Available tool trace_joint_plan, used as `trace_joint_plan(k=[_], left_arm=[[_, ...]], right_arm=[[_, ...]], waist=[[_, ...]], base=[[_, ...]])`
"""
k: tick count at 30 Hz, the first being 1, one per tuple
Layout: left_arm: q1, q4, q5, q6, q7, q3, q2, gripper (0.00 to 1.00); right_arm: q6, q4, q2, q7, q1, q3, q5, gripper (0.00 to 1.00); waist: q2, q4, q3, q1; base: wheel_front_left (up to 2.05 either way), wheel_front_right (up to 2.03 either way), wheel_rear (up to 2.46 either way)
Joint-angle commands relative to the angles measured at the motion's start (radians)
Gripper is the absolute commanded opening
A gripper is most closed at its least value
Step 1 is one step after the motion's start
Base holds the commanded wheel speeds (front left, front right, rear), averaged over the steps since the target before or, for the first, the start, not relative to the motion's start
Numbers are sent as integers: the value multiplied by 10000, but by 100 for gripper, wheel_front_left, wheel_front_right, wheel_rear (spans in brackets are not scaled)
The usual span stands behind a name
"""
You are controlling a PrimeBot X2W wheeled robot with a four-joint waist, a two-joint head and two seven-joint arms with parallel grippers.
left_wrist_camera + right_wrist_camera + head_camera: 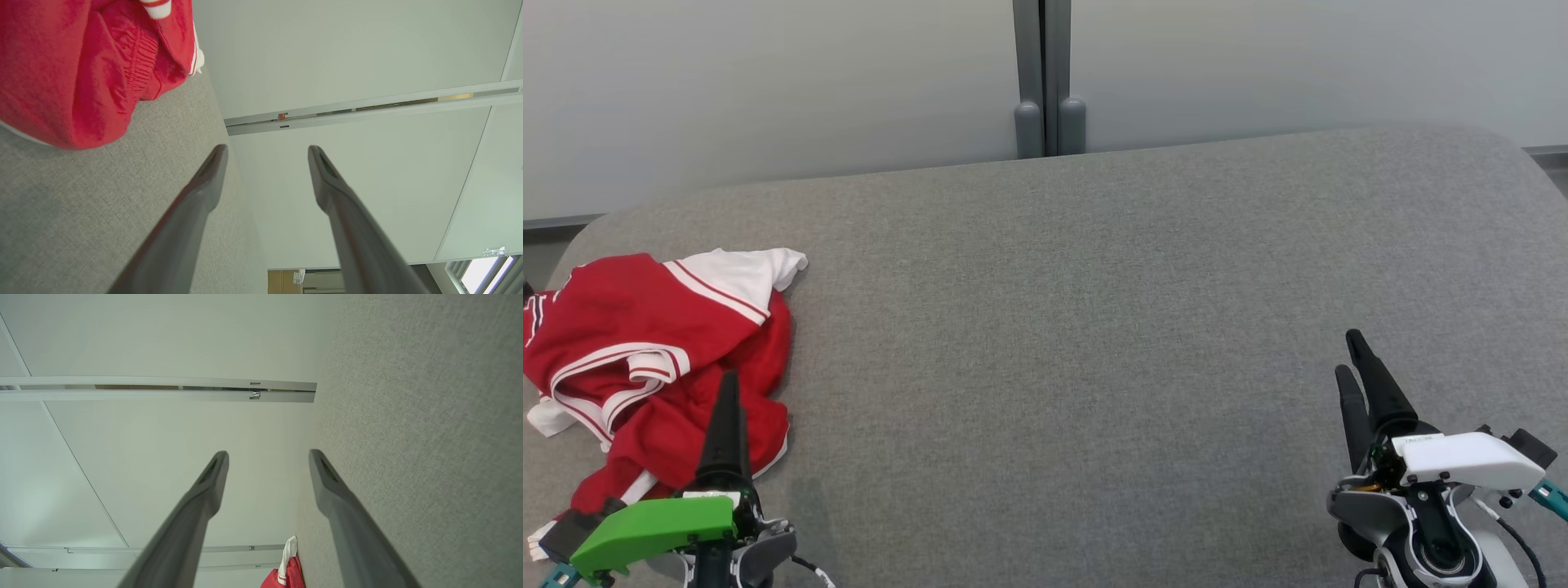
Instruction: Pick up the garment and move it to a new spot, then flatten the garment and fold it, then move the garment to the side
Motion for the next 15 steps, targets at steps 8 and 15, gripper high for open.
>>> trace_joint_plan(k=[8, 15], left_arm=[[-203, -755, 3358, 76, -590, -106, 68, 100], [-123, -927, 4962, 204, -787, -382, 72, 100]], right_arm=[[4, -574, -321, -597, -488, 712, -2268, 100], [4, -554, -557, -791, -591, 1153, -3761, 100]], waist=[[0, 19, 6, 0], [0, 26, 6, 0]], base=[[0, 0, 0], [0, 0, 0]])
